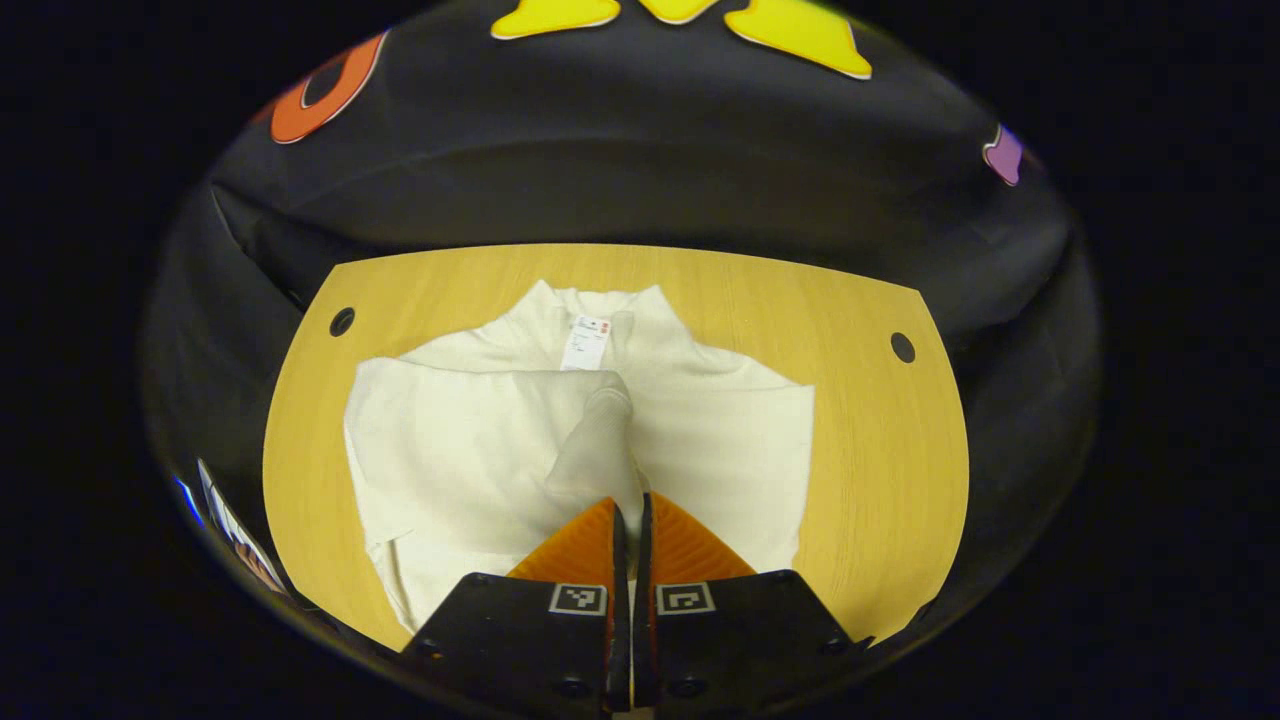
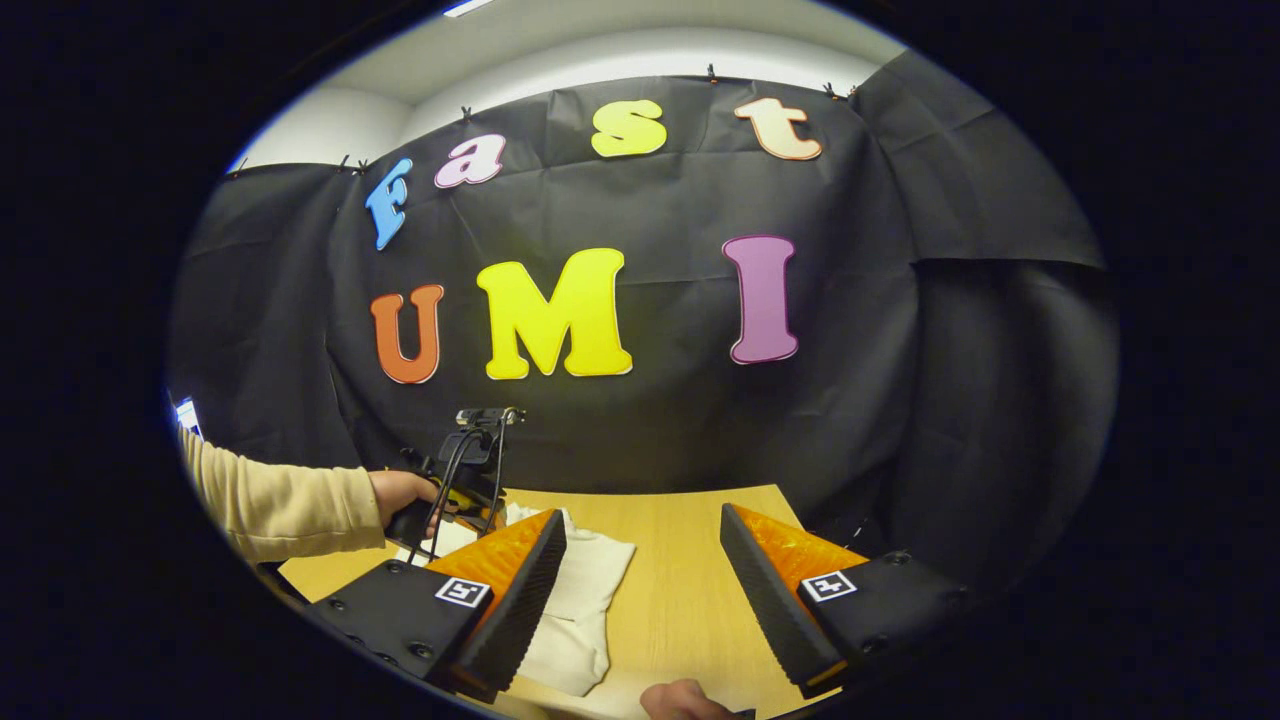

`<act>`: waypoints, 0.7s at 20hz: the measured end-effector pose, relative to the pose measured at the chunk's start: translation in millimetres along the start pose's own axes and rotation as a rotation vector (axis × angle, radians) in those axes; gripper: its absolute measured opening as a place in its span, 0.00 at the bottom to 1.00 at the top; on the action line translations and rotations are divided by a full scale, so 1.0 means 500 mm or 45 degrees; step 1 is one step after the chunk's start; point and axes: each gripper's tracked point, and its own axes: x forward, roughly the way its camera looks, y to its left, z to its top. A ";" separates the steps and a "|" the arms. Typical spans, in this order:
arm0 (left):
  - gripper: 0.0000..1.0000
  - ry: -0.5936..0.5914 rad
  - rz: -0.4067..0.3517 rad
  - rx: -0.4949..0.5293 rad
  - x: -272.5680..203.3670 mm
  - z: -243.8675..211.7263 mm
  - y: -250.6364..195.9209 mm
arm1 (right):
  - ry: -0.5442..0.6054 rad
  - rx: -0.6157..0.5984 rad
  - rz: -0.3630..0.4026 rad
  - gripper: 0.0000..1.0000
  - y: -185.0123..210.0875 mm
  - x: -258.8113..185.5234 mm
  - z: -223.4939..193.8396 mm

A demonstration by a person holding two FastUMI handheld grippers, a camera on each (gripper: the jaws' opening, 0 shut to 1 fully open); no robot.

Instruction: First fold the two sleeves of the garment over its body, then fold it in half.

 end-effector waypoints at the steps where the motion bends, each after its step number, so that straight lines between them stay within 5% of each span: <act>1: 0.04 0.013 -0.013 0.015 0.005 0.001 -0.025 | 0.007 0.001 -0.013 0.96 -0.008 -0.007 -0.004; 7: 0.05 0.052 0.001 0.047 0.021 0.039 -0.083 | 0.034 0.016 -0.072 0.96 -0.047 -0.020 -0.021; 11: 0.11 0.105 -0.116 0.026 0.010 0.070 -0.121 | 0.056 0.040 -0.085 0.96 -0.059 -0.025 -0.030; 14: 0.32 0.079 -0.142 0.022 -0.027 0.123 -0.128 | 0.075 0.064 -0.083 0.96 -0.052 -0.019 -0.036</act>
